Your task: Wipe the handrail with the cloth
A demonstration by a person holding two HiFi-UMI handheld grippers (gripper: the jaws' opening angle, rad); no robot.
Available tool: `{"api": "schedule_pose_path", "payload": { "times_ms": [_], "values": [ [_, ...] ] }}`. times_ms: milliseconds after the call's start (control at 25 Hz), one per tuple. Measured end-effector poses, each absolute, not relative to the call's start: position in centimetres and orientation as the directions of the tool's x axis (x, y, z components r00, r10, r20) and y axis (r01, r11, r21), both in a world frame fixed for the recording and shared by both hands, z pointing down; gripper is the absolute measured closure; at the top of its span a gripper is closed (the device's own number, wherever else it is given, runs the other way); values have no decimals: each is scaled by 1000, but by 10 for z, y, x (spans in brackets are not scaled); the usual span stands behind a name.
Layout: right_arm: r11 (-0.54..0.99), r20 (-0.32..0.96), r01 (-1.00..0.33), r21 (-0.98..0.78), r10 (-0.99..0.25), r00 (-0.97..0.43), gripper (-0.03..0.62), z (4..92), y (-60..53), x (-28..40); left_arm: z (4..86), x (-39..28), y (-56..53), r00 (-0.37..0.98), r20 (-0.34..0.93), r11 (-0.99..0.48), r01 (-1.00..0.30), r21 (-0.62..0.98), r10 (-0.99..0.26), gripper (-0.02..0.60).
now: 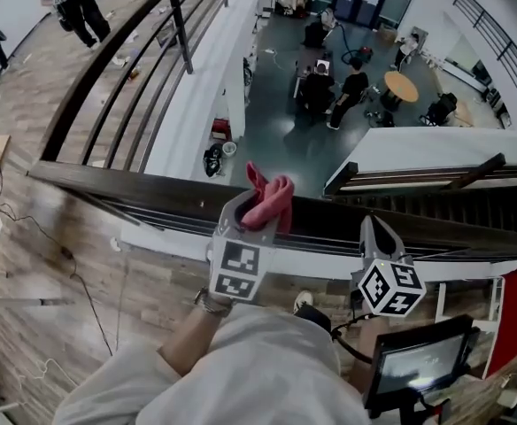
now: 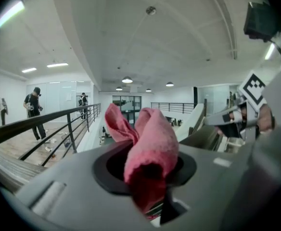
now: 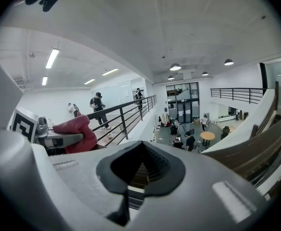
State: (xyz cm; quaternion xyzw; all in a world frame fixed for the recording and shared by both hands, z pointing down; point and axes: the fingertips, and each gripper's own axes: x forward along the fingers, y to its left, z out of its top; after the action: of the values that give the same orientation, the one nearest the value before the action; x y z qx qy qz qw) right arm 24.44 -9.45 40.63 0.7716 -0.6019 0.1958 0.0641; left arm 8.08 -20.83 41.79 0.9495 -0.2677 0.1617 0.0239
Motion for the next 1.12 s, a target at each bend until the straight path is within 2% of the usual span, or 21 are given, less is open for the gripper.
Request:
{"api": "schedule_pose_path", "payload": {
  "times_ms": [200,680,1120],
  "values": [
    [-219,367,-968,-123,-916,160,591,402,-86,268,437,93,-192,745,360,-824,-543,-160,-561,451],
    [-45,363,-989,-138,-932,-8,591,402,-81,305,442,111,-195,613,398,-713,-679,-177,-683,457],
    [64,378,-987,-146,-918,-115,591,412,-82,300,440,107,-201,557,403,-652,-743,-148,-726,459]
  ]
}}
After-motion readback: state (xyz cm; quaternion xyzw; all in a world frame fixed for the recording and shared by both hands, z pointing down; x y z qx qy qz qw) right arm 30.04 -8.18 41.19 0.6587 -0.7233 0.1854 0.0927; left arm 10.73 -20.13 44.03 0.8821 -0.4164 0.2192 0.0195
